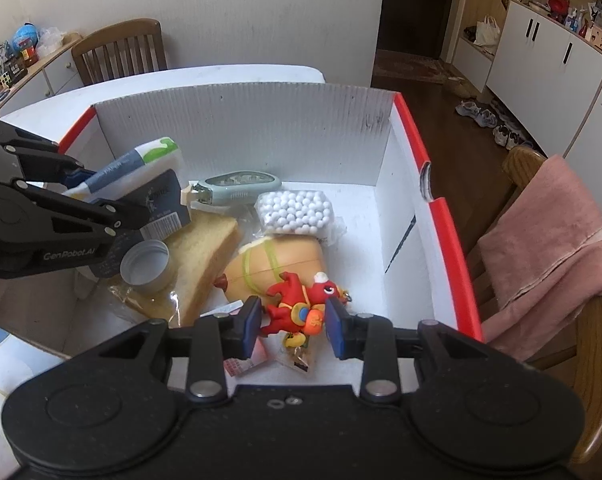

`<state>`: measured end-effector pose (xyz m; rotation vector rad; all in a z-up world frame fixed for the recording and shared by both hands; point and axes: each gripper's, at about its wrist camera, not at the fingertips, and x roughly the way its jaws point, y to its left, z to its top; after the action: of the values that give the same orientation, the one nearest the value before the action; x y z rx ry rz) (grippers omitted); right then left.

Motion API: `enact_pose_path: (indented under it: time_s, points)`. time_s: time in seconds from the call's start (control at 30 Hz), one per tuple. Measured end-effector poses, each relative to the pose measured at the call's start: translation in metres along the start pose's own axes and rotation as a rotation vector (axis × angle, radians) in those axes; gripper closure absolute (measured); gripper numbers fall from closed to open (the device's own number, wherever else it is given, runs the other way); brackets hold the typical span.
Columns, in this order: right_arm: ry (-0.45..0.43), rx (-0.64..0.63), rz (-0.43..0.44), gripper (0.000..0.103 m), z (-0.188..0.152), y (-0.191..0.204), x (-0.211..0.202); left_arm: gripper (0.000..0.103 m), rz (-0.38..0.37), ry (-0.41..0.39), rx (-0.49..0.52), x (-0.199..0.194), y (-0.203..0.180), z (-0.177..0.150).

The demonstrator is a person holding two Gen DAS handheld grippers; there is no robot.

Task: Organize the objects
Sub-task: 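Open both tools to release the items and withdraw from the shoebox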

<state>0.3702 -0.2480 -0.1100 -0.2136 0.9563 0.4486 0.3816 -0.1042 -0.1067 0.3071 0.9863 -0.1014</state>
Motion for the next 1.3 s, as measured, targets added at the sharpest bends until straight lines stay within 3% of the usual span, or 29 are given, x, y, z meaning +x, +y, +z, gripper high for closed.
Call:
enact_pose_path:
  time_s: [0.1,0.13,0.33,0.4,0.77,1.13,1.2,1.3]
  points:
    - [0.006,0.011,0.01,0.069,0.0,-0.001,0.001,0.043,-0.009,-0.002,0.011,-0.002,-0.001,-0.002]
    - [0.007,0.012,0.012,0.069,0.0,-0.002,0.001,0.041,-0.019,-0.01,0.015,-0.003,-0.001,-0.002]
    - [-0.002,0.021,0.033,0.062,-0.002,-0.002,-0.004,0.035,-0.061,-0.018,0.005,-0.01,0.0,-0.004]
    - [-0.009,0.019,0.043,0.056,-0.003,-0.002,-0.008,0.035,-0.075,-0.023,-0.011,-0.013,0.002,-0.006]
    - [-0.049,0.032,0.095,0.047,-0.007,0.002,-0.032,0.034,-0.133,-0.071,-0.086,-0.042,0.012,-0.018]
    - [-0.108,0.021,0.147,0.039,-0.011,0.02,-0.07,0.034,-0.181,-0.193,-0.14,-0.098,0.022,-0.037]
    - [-0.118,0.022,0.156,0.03,-0.012,0.025,-0.077,0.034,-0.178,-0.213,-0.144,-0.108,0.023,-0.042]
    - [-0.127,0.025,0.169,0.026,-0.013,0.033,-0.086,0.024,-0.177,-0.241,-0.157,-0.122,0.027,-0.05]
